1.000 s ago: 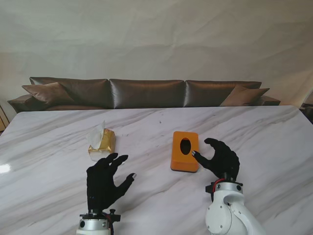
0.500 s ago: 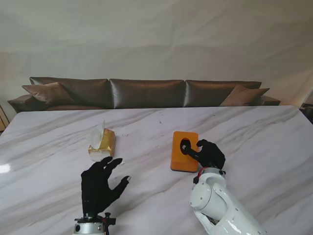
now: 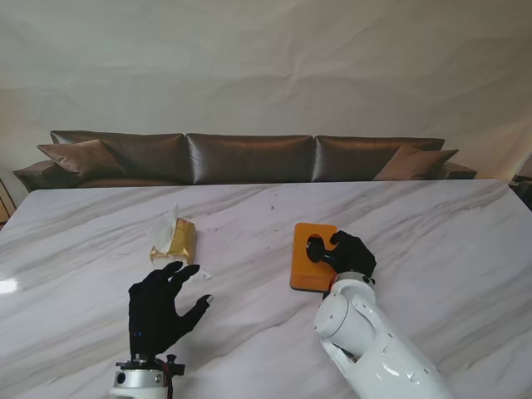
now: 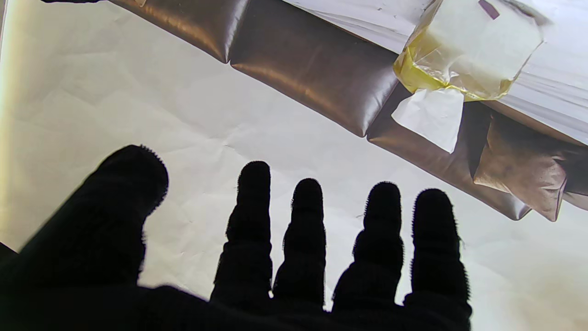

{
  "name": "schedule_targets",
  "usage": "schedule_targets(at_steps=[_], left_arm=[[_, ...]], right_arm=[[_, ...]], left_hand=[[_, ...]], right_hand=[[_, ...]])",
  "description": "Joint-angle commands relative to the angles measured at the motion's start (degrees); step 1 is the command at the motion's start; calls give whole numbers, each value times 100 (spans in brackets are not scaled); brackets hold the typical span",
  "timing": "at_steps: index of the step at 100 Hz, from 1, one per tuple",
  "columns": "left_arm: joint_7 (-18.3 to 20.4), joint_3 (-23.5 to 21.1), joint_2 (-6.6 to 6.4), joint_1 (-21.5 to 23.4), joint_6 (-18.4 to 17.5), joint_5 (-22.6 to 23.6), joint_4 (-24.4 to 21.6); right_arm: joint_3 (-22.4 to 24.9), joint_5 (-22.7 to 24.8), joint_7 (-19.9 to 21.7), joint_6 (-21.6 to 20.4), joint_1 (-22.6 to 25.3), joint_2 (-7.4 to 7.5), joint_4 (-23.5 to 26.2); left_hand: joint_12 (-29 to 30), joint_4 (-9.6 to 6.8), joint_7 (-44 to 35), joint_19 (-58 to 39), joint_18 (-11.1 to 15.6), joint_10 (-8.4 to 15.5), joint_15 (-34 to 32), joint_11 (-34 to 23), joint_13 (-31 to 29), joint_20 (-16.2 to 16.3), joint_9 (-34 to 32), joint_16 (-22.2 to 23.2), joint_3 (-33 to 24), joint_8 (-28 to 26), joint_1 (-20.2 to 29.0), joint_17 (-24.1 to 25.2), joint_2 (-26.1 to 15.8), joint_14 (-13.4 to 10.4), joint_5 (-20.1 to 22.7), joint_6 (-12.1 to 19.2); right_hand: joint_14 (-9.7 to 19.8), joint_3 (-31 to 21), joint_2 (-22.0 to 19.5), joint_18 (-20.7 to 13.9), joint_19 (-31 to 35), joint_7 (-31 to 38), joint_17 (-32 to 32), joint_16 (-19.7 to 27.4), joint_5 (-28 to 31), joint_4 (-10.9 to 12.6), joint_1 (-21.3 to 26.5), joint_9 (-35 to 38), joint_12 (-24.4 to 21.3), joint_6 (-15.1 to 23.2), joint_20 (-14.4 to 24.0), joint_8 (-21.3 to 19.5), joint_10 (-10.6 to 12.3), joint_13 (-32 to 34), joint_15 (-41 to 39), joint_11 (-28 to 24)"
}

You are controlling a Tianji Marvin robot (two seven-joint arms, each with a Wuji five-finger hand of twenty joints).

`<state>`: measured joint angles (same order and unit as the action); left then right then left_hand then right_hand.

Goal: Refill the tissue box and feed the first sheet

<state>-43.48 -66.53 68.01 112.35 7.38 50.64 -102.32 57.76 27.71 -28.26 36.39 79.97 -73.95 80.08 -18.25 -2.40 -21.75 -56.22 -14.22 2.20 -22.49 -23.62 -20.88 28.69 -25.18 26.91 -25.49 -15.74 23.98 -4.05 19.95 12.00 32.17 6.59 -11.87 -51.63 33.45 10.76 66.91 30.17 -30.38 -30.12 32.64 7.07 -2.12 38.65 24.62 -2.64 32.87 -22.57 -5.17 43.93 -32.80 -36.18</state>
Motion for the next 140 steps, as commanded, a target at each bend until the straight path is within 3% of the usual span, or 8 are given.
schedule_targets(at_steps=[1, 26, 63, 90, 102, 106, 114, 140], left_arm=[[88, -22, -2, 10, -29, -2, -41], [124, -6, 6, -33, -59, -72, 26], [236, -76, -21, 10, -35, -20, -46], [228, -65, -34, 65, 31, 65, -126], [223, -42, -37, 71, 65, 88, -138], [227, -42, -36, 75, 71, 85, -142], [224, -46, -35, 83, 82, 86, -149], [177, -81, -32, 161, 93, 102, -183]], right_arm=[[12, 7, -109, -80, -36, -70, -135], [42, -180, -313, 32, -304, -203, -539], [-144, -382, 527, 423, -664, -103, -771], [-476, -88, 1059, 308, -698, 103, -445], [-668, 187, 1204, 254, -655, 193, -186], [-723, 248, 1273, 233, -642, 223, -96], [-836, 334, 1452, 177, -622, 287, 80], [-1249, 584, 2119, -242, -659, 523, 359]], left_hand=[[31, -76, 46, 39, -67, 26, 15, 103, 103, 8, 15, -16, 91, 79, 50, 68, -187, -82, 20, -45], [32, -75, 48, 35, -69, 29, 17, 104, 105, 9, 16, -17, 85, 80, 51, 67, -189, -80, 14, -40], [31, -74, 35, 36, -72, 27, 17, 103, 103, 8, 14, -16, 86, 75, 50, 72, -188, -82, 33, -54], [29, -74, 33, 37, -73, 32, 16, 98, 96, 7, 3, -16, 91, 74, 39, 72, -196, -86, 37, -45], [29, -75, 35, 36, -73, 27, 20, 100, 97, 7, 4, -18, 93, 74, 38, 72, -198, -82, 35, -52], [31, -76, 37, 36, -73, 30, 21, 104, 96, 7, 9, -18, 94, 75, 38, 72, -202, -87, 30, -41], [30, -76, 37, 36, -73, 34, 22, 101, 99, 7, -1, -18, 99, 75, 35, 72, -201, -75, 34, -51], [31, -79, 39, 36, -73, 21, 18, 104, 93, 7, 1, -16, 100, 76, 38, 72, -209, -79, 32, -44]], right_hand=[[-173, -48, 154, -126, 274, 48, -114, -85, -316, 164, 27, -240, 263, 11, -47, -113, 235, 119, -199, -245], [-137, -43, 201, -239, 557, 262, -448, -204, -1859, 195, 81, -699, 812, -305, -91, -378, 356, 426, -531, -800], [-67, -67, 325, -298, 1065, 483, -1115, -387, -1590, 215, 235, -480, 826, -644, -114, -265, 87, 1133, -1110, -1013], [37, -58, 919, -301, 1035, 692, -781, -337, -1047, 781, 1759, -187, 709, 68, -266, -204, 398, 911, -1000, -802], [159, 319, 786, -307, 947, 781, -666, -292, -940, 1407, 2590, -98, 689, 205, -238, -224, 551, 879, -931, -803], [207, -144, 886, -318, 924, 810, -647, -285, -928, 1670, 2616, -91, 685, 227, -235, -219, 579, 876, -919, -805], [273, -1428, 1213, -353, 888, 869, -625, -263, -925, 678, 2671, -78, 672, 229, -225, -193, 610, 881, -880, -822], [444, -1852, 1363, -470, 776, 913, -555, -208, -996, 471, 2788, -142, 640, 276, -255, -188, 703, 855, -759, -791]])
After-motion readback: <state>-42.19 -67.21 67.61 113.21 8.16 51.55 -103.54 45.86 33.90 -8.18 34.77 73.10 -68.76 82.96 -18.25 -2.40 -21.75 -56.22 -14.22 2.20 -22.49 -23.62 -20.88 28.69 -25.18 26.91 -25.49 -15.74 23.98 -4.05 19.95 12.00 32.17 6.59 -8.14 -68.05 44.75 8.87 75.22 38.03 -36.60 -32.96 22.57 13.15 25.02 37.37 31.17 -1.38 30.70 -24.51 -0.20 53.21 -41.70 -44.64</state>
